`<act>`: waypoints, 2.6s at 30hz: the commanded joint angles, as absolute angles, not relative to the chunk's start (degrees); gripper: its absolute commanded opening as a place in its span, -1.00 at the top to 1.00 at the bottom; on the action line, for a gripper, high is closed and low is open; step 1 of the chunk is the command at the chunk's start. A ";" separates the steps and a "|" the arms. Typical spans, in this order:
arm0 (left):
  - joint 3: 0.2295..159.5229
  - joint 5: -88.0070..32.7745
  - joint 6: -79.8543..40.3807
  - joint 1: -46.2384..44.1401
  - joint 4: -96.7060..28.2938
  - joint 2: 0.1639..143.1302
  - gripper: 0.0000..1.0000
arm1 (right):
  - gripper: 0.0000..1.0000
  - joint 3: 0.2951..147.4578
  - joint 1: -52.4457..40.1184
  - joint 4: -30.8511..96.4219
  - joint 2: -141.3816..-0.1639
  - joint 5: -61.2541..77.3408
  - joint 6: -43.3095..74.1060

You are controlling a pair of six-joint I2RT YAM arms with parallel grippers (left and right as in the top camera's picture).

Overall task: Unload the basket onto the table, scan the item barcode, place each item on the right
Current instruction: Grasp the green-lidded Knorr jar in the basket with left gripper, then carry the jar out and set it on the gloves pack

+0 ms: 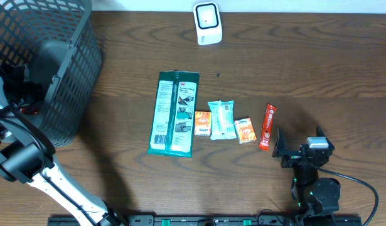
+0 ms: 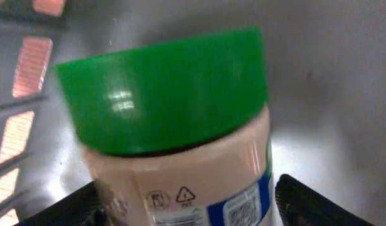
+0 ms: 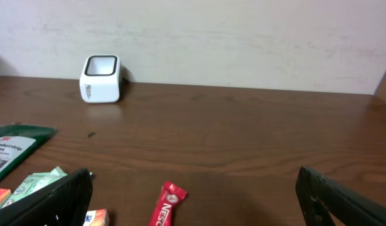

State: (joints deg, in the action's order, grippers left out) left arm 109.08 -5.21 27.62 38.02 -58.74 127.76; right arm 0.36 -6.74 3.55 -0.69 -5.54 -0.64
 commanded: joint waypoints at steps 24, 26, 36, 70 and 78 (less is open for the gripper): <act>105.10 -4.49 13.58 37.93 -47.81 128.66 -0.54 | -0.99 0.32 -6.42 3.70 -0.38 -5.50 -0.93; 104.79 -4.49 13.58 37.91 -47.62 128.84 -0.53 | -0.99 0.32 -6.42 3.70 -0.38 -5.50 -0.91; 104.38 -4.51 11.42 37.85 -45.65 128.66 -0.30 | -0.98 0.32 -6.42 3.70 -0.38 -5.50 -0.93; 104.97 -7.11 -7.07 24.12 -49.58 81.93 -0.20 | -0.98 0.32 -6.42 3.70 -0.38 -5.50 -0.93; 102.67 -6.28 -11.53 1.48 -69.14 79.42 -0.20 | -0.99 0.32 -6.42 3.70 -0.38 -5.50 -0.93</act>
State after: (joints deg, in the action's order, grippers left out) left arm 103.96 -6.83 -9.06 7.31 -66.98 78.22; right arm 0.36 -6.74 3.53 -0.69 -5.56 -0.64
